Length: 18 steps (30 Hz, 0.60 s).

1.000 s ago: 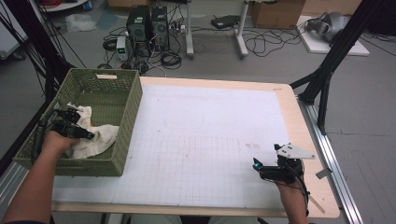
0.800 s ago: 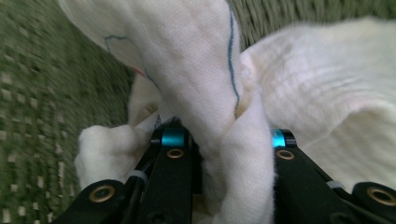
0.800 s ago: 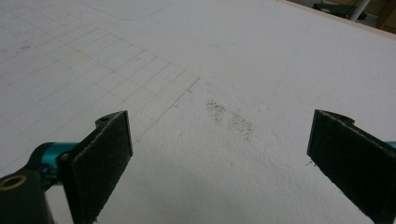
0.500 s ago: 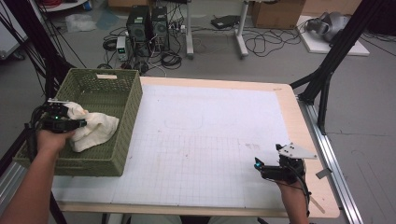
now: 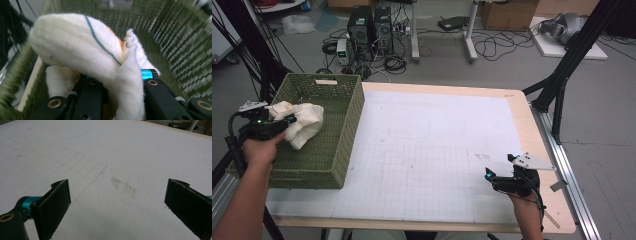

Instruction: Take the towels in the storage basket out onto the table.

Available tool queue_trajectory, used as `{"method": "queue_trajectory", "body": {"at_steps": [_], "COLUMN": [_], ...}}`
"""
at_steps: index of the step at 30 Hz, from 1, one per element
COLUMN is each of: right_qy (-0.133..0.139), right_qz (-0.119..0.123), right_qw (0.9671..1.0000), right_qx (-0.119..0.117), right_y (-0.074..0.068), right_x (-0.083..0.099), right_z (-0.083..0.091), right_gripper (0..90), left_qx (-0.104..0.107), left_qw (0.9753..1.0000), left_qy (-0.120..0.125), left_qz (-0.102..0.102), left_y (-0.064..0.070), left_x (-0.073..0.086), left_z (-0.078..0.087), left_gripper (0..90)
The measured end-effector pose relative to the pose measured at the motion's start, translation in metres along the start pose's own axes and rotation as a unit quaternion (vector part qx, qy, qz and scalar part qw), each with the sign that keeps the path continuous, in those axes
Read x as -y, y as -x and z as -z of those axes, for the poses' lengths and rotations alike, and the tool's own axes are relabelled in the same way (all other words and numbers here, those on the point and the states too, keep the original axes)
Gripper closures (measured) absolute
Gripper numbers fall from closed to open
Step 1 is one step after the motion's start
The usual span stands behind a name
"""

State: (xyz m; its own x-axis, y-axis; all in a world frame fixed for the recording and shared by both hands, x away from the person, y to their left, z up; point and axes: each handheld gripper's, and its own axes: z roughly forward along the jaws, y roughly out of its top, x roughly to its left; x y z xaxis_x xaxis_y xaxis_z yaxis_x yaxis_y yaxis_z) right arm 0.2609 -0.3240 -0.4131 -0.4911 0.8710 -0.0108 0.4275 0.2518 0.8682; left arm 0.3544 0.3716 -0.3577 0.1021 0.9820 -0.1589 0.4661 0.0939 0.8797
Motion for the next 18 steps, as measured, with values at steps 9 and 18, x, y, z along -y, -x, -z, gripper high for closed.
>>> {"method": "queue_trajectory", "body": {"at_steps": [9, 18], "right_qy": [0.006, 0.006], "right_qz": [-0.009, 0.0], "right_qw": [0.9998, 0.9999], "right_qx": [-0.014, -0.013], "right_y": [-0.001, -0.003], "right_x": [-0.001, -0.003], "right_z": [-0.002, -0.003], "right_gripper": [5.9, 5.9], "left_qx": [0.026, 0.054], "left_qw": [0.9945, 0.9861], "left_qy": [0.101, 0.155], "left_qz": [0.011, -0.022], "left_y": [0.005, 0.027], "left_x": [-0.02, -0.037], "left_z": [0.027, 0.045], "left_gripper": [79.7, 79.4]}}
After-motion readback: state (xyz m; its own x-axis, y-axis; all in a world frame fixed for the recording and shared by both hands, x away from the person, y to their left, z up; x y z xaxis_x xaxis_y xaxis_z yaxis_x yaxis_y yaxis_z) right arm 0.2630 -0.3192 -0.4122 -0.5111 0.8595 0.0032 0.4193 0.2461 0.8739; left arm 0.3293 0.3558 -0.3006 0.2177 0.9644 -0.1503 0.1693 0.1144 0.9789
